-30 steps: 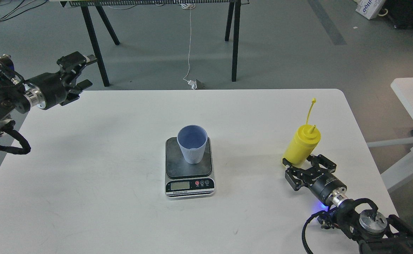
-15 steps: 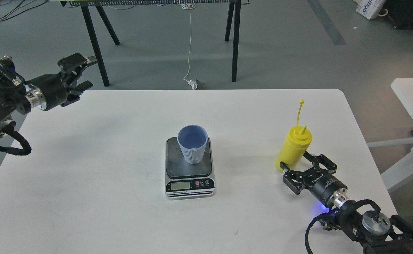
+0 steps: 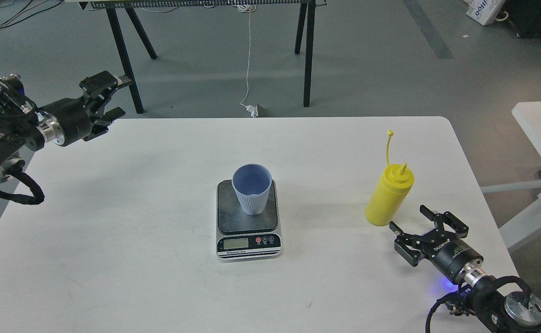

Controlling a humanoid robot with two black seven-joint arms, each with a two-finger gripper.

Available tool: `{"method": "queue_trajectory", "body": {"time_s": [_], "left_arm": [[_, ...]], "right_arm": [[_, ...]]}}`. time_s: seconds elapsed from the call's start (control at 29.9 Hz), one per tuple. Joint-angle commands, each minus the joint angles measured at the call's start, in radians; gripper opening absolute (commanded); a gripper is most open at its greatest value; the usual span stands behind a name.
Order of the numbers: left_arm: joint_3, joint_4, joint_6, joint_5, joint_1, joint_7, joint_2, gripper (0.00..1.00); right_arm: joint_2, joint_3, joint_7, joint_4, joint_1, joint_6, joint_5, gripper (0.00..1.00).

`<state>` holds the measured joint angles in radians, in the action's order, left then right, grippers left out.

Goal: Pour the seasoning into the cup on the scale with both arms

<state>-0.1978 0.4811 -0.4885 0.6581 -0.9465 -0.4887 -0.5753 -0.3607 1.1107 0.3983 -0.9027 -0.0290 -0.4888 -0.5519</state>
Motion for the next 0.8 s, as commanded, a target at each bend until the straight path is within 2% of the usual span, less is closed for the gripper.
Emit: {"method": "queue_trajectory", "body": {"time_s": [0.0,0.23,0.43,0.6,0.77], "left_arm": [[0.0,-0.001,0.0,0.0,-0.003,0.0,0.0,0.99],[-0.009,0.001,0.0,-0.006,-0.002,0.0,-0.003,0.99],[-0.034,0.002,0.0,-0.028,-0.002,0.0,-0.002,0.99],[-0.037,0.03,0.0,-0.063,0.0,0.0,-0.005,0.99],[-0.035,0.039,0.0,-0.086,0.023,0.0,-0.012,0.99]], "right_arm": [[-0.082,0.003,-0.004,-0.106,0.076,0.0,0.003,0.9],[-0.23,0.098,-0.007,-0.128,0.051,0.0,0.007,0.91],[-0.362,0.016,-0.007,-0.079,-0.243,0.0,0.062,0.95],[-0.345,-0.141,-0.007,0.079,-0.465,0.0,0.069,0.95],[-0.248,-0.178,-0.009,0.148,-0.528,0.0,0.07,0.96]]}}
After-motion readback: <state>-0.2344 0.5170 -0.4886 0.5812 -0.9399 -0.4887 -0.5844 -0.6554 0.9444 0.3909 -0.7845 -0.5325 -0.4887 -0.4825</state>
